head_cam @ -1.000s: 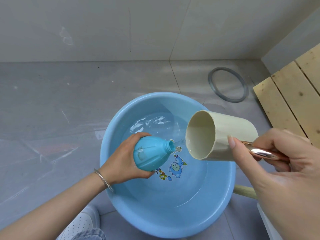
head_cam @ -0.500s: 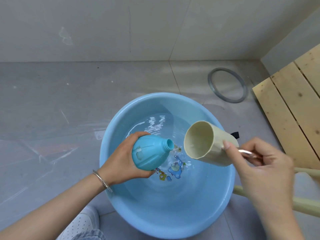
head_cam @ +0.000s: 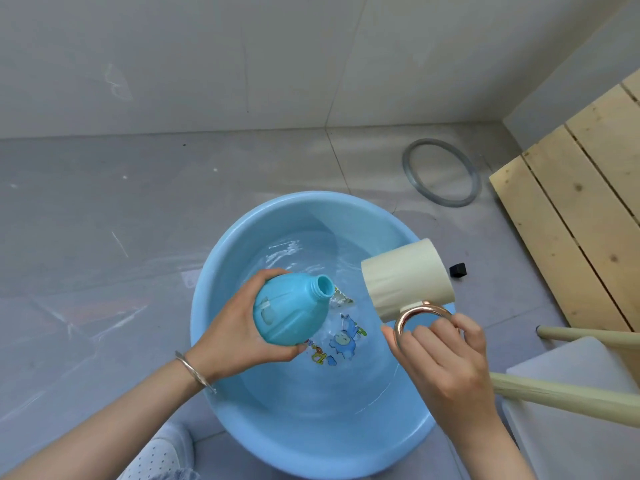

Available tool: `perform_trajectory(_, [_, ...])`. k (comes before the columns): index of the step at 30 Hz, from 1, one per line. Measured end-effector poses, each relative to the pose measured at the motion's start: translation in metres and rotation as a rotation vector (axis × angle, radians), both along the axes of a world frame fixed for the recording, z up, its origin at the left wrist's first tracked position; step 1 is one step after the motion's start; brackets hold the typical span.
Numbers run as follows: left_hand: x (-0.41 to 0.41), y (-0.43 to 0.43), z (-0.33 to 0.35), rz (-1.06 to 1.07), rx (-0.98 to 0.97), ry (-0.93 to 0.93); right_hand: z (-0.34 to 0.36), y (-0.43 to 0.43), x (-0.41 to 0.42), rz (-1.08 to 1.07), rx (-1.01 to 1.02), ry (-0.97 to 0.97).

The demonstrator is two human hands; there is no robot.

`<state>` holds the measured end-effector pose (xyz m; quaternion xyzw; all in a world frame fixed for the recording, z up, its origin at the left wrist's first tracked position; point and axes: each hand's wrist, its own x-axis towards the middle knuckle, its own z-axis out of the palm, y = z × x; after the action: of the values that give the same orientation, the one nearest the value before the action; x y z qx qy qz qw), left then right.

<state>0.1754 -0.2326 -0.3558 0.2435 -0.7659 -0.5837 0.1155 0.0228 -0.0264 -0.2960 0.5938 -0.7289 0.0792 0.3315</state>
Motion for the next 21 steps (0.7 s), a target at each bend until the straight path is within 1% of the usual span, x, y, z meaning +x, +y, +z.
perform_trajectory(3, [-0.002,0.001,0.002,0.019,0.035,-0.004,-0.003,0.005,0.0,-0.027,-0.022,0.003])
perform_trajectory(6, [-0.005,0.003,0.011,0.039,0.057,-0.023,0.004,0.006,-0.001,-0.067,-0.076,-0.075])
perform_trajectory(7, [-0.005,0.002,0.014,0.041,0.056,-0.03,0.006,0.005,0.0,-0.092,-0.118,-0.167])
perform_trajectory(8, [-0.006,0.002,0.02,0.045,0.056,-0.033,0.011,0.005,0.002,-0.142,-0.19,-0.321])
perform_trajectory(9, [-0.007,0.002,0.028,0.048,0.063,-0.025,0.017,0.006,0.005,-0.232,-0.292,-0.549])
perform_trajectory(11, [-0.01,0.002,0.049,0.059,0.084,-0.005,0.039,0.005,0.011,-0.449,-0.569,-1.082])
perform_trajectory(12, [-0.011,0.002,0.06,0.072,0.097,0.005,0.048,0.006,0.013,-0.515,-0.69,-1.282])
perform_trajectory(13, [-0.012,0.002,0.073,0.078,0.104,0.023,0.06,0.008,0.015,-0.554,-0.784,-1.397])
perform_trajectory(15, [-0.013,0.001,0.096,0.084,0.102,0.051,0.082,0.009,0.019,-0.558,-0.901,-1.519])
perform_trajectory(18, [-0.015,-0.001,0.135,0.076,0.062,0.082,0.116,0.012,0.026,-0.491,-1.061,-1.683])
perform_trajectory(21, [-0.016,0.004,0.175,0.063,0.052,0.126,0.152,0.022,0.029,-0.398,-1.201,-1.76])
